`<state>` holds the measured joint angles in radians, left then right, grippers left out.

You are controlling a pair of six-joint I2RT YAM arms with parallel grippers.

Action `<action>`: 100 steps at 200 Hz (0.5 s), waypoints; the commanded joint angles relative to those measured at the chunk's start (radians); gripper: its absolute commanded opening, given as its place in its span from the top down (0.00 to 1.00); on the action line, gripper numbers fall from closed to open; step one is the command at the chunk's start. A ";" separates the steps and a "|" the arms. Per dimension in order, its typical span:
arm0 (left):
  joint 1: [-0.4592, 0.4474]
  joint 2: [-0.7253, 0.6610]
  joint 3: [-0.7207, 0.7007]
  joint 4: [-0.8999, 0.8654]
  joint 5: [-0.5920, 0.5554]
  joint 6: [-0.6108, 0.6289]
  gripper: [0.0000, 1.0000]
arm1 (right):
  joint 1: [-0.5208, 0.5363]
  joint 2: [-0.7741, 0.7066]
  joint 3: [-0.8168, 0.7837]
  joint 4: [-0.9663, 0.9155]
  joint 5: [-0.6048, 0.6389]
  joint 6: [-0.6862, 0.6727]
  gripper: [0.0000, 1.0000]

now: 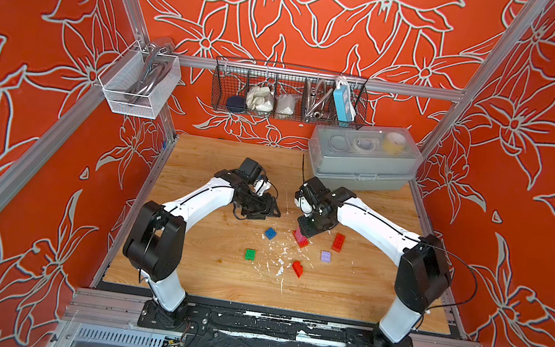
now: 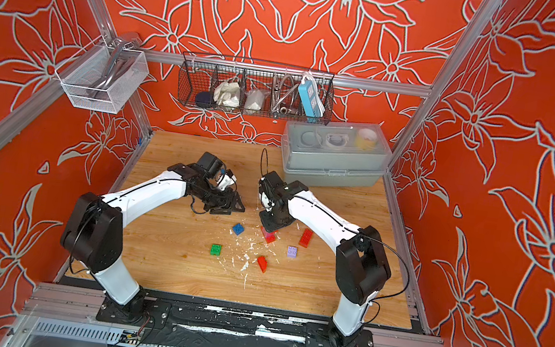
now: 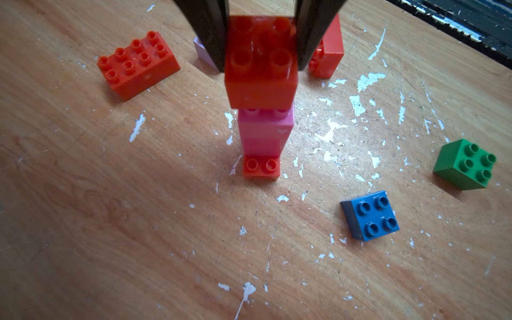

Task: Assemble the number 1 with lego
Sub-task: Assemble the lego brick with the lego brick.

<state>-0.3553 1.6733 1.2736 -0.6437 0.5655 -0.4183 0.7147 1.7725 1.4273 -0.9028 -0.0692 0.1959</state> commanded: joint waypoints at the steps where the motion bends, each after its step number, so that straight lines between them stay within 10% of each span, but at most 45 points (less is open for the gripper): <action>1: -0.007 0.004 0.004 -0.013 0.002 0.019 0.38 | 0.011 0.041 -0.025 -0.048 0.063 -0.005 0.70; 100: -0.005 0.003 0.004 -0.013 0.001 0.021 0.38 | 0.023 0.024 -0.076 0.000 -0.053 -0.012 0.71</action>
<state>-0.3553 1.6733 1.2736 -0.6437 0.5655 -0.4152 0.7341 1.7653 1.4002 -0.8673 -0.0624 0.1905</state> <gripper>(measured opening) 0.621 0.367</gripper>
